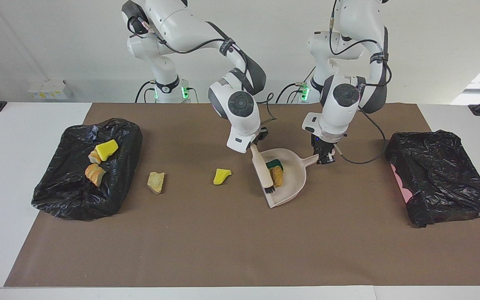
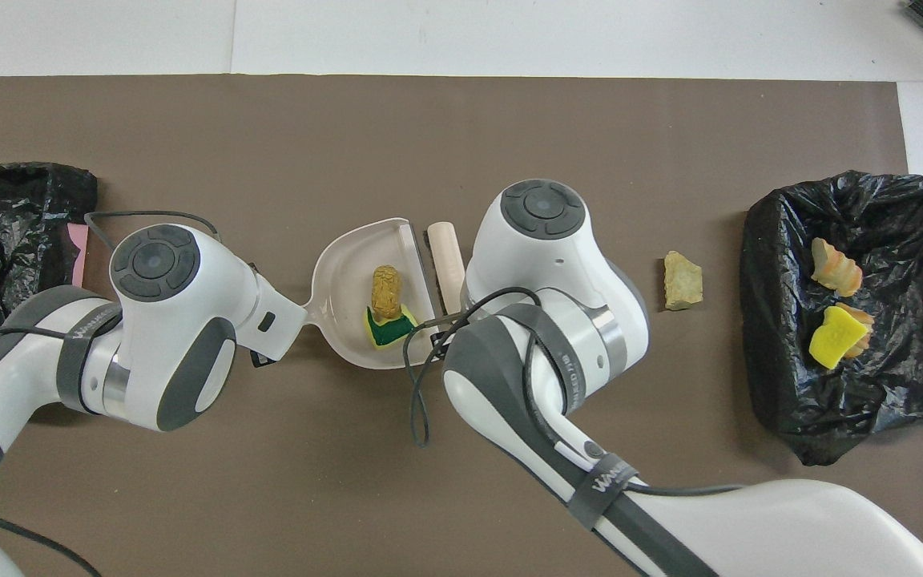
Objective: Sweep and dump trash in bin
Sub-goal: 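Move the brush with the right gripper behind the cork and sponge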
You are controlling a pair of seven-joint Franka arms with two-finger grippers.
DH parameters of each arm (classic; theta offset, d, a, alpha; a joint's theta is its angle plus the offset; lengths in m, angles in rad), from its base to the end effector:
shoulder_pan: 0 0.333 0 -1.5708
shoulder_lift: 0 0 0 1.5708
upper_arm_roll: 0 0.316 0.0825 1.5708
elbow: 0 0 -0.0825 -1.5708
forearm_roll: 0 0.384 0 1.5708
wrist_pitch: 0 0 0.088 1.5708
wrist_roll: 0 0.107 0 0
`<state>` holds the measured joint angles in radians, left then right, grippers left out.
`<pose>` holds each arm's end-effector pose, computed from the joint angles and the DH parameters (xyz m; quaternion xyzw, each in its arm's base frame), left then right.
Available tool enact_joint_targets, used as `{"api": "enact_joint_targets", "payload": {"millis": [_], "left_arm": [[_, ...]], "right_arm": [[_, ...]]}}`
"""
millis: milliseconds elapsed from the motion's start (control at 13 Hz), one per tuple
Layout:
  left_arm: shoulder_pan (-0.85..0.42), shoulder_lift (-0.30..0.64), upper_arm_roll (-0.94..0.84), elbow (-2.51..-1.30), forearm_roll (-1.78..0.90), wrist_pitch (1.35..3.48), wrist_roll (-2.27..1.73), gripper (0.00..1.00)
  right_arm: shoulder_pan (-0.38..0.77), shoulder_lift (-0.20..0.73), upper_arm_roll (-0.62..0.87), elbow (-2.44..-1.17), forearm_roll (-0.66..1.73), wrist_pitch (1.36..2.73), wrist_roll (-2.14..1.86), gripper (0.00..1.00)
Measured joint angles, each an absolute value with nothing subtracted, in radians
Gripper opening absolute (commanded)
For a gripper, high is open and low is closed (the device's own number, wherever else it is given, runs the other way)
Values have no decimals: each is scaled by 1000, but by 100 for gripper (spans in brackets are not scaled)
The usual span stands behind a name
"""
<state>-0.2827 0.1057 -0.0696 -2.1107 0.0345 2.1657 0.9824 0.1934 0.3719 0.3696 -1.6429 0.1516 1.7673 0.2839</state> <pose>0.5208 -0.1896 0.3622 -0.7790 0.6264 0.0272 0.0021 0.5398 0.3289 0.3984 -0.9779 -0.1101 0.1584 0.0805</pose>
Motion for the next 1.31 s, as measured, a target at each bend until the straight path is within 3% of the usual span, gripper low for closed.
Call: {"api": "enact_joint_targets", "payload": {"millis": [386,618,772,1081,1312], "left_arm": [[-283,106,-70,-2111,35,2166,982,0],[-283,106,-70,-2111,35,2166,982,0],[-283,106,-70,-2111,35,2166,982,0],[-283,106,-70,-2112,35,2167,982,0],[-283,106,-70,-2113,35,2167,982,0]], "right_arm": [[-22,273,365,-1657,40,1592,284,0],[-143,251,363,-1726,-52,1570,283,0],[-218,212,362,-1826,-86,1616,279,0],[-292,63,362,-2140,-114,1867,226,0],[-289,45,369,-2228,-123,1950,214,0]]}}
